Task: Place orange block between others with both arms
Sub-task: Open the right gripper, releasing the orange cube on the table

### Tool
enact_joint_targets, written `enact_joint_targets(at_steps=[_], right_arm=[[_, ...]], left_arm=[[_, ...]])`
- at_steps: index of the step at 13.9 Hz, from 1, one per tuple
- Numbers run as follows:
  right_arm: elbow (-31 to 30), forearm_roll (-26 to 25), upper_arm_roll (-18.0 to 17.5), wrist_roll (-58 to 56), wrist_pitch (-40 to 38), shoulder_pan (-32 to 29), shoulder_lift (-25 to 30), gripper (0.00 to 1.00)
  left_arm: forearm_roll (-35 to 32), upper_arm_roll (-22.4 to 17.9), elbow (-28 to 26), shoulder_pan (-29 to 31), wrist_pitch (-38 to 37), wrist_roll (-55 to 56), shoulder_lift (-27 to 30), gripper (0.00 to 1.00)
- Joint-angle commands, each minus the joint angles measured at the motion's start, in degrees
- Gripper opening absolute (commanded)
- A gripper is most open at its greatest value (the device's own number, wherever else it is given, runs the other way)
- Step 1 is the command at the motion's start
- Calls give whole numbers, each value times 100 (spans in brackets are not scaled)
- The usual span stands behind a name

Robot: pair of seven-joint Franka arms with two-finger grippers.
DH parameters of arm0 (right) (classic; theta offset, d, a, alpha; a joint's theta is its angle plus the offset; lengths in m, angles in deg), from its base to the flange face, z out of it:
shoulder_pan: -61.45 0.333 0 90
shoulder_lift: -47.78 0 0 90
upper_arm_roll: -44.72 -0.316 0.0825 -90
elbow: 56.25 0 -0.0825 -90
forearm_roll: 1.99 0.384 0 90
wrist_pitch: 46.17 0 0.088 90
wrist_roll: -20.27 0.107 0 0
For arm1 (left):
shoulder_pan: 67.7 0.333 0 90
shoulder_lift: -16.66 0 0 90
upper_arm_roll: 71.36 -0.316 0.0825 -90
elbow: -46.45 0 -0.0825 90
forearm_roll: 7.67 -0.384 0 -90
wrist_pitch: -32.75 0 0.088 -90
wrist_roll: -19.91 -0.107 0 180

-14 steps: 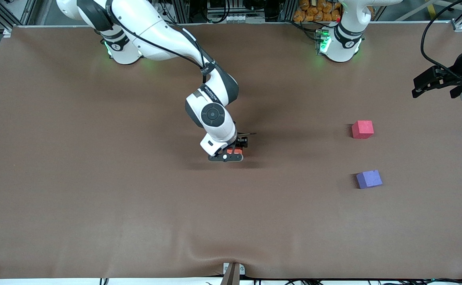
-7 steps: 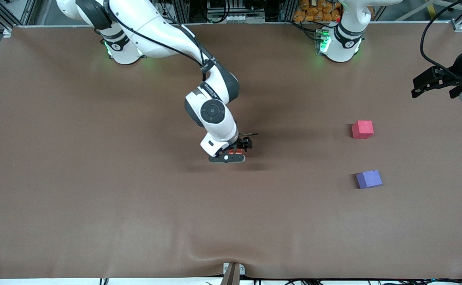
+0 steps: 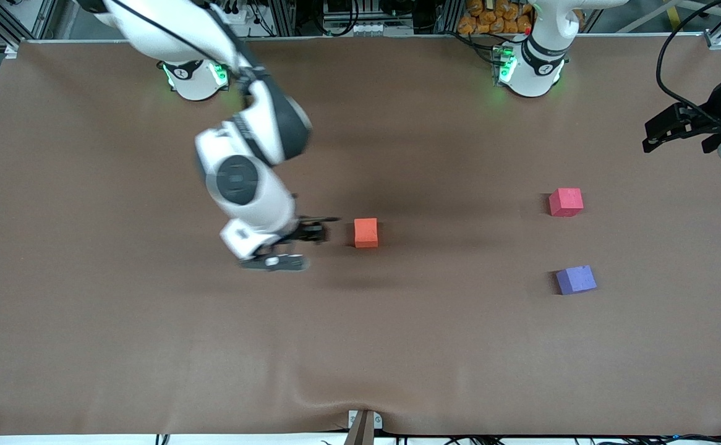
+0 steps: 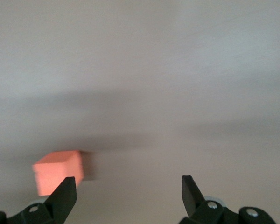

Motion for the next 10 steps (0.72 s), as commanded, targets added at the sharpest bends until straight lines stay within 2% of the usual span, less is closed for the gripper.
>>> enact_joint_targets(at_steps=[1,7,8,10], right_arm=[[-938,-172,-63,-389,6,-555,772,100],[-2573,-181,-63,-2418,-2,-2242,2319,100],[-2741,-181,-63,-2578,-46,-2445,2574,100],[-2699,-224,-19,-2588,-422,-2526,2821,100]], left_arm=[[17,18,32,23,-17,-35,65,100],[35,18,199,-21,-17,-53,22,100],[35,18,200,-30,-17,-53,21,100],[26,18,200,-30,-17,-62,12,100]])
